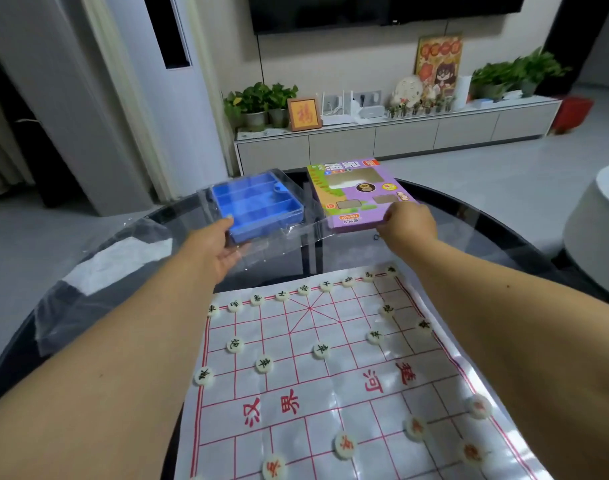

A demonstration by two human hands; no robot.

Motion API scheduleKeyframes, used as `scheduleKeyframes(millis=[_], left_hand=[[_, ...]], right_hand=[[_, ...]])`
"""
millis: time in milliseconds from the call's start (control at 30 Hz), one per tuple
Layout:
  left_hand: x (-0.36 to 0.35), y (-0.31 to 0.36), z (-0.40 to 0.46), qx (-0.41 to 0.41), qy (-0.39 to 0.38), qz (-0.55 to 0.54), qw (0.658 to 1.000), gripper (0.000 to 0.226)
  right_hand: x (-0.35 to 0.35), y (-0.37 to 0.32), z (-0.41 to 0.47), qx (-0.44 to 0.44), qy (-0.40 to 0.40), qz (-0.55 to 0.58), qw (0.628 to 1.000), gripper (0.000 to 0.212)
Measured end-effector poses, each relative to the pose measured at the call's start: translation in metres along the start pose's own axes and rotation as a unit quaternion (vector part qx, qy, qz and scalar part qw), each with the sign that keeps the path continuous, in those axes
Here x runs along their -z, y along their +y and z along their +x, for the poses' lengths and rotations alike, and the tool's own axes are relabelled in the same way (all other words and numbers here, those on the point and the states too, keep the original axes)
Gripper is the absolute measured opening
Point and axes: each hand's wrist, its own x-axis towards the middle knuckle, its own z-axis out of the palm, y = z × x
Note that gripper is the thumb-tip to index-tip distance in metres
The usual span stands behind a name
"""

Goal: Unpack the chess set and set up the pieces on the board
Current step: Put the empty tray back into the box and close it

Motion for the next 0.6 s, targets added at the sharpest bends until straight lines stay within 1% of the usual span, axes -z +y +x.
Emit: scheduleKeyframes(millis=[67,100,167,267,333,433,500,533,567,600], left_hand=[[-0.001,-0.001,-0.004,-0.005,-0.001,-0.004,1.0,0.026],[-0.001,-0.002,-0.007,-0.005,-0.003,-0.002,1.0,0.024],[-0.003,-0.003,-0.011,-0.009,-0.004,0.002,1.0,0.017],[-0.007,-0.003,-0.016,-0.015,-0.002,0.008,1.0,0.015],[-0.01,-0.003,-0.019,-0.017,0.004,0.012,1.0,0.01],[-0.013,-0.003,-0.024,-0.02,0.01,0.012,1.0,0.007],[-0.014,-0.002,-0.028,-0.022,0.014,0.013,1.0,0.007],[-0.015,-0.001,-0.029,-0.023,0.017,0.014,0.999,0.007],[-0.015,0.0,-0.031,-0.024,0.02,0.015,0.999,0.007],[-0.015,0.0,-0.031,-0.025,0.022,0.016,0.999,0.007]], right_hand=[[-0.003,0.007,0.002,0.0,-0.046,-0.048,0.998,0.022],[-0.004,0.007,0.002,0.0,-0.064,-0.056,0.996,0.023],[-0.005,0.005,0.003,0.009,-0.083,-0.069,0.994,0.02],[-0.001,0.001,0.003,0.041,-0.103,-0.142,0.984,0.017],[0.003,-0.002,0.0,0.061,-0.107,-0.178,0.976,0.016],[0.006,-0.002,-0.004,0.083,-0.083,-0.189,0.975,0.014],[0.01,-0.001,-0.004,0.074,-0.049,-0.146,0.985,0.015],[0.014,0.0,-0.003,0.065,-0.022,-0.091,0.993,0.015],[0.02,-0.003,-0.003,0.052,0.003,0.004,0.999,0.014],[0.027,-0.009,-0.003,0.041,0.02,0.123,0.991,0.009]])
